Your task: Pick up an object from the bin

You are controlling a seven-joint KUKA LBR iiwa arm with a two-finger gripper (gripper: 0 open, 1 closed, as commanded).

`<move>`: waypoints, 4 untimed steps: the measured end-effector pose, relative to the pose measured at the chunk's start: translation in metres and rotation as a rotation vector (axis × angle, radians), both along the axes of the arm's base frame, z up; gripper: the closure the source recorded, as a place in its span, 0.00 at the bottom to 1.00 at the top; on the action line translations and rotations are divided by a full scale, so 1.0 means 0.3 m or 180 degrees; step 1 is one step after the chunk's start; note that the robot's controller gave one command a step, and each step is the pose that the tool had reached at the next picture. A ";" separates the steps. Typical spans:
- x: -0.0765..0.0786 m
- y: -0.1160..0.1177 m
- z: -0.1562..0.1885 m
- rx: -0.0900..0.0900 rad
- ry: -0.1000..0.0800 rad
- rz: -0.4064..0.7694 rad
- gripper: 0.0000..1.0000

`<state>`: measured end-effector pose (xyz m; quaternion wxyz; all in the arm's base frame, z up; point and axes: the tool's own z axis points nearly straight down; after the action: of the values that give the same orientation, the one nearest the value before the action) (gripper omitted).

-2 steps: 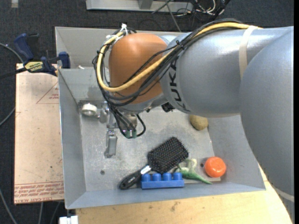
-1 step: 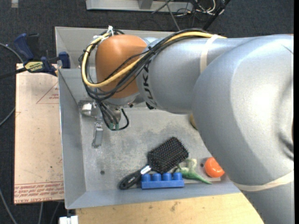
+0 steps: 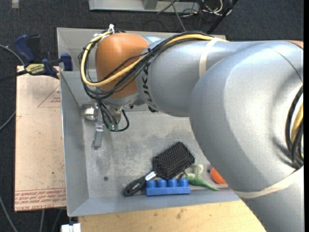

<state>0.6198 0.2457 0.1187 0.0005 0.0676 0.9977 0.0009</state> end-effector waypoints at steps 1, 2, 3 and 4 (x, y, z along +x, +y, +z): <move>0.086 0.013 0.061 -0.0001 -0.0010 0.0588 0.00; 0.109 0.032 -0.129 0.0021 -0.0032 -0.0247 0.00; 0.079 0.020 -0.024 0.0002 -0.0005 -0.0250 1.00; 0.079 0.020 -0.019 0.0002 -0.0004 -0.0251 1.00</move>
Offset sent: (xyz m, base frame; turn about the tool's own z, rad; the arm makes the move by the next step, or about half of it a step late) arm 0.0283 0.0068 -0.0487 0.0800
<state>0.6435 0.2518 0.1131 0.0012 0.1068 0.9943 0.0012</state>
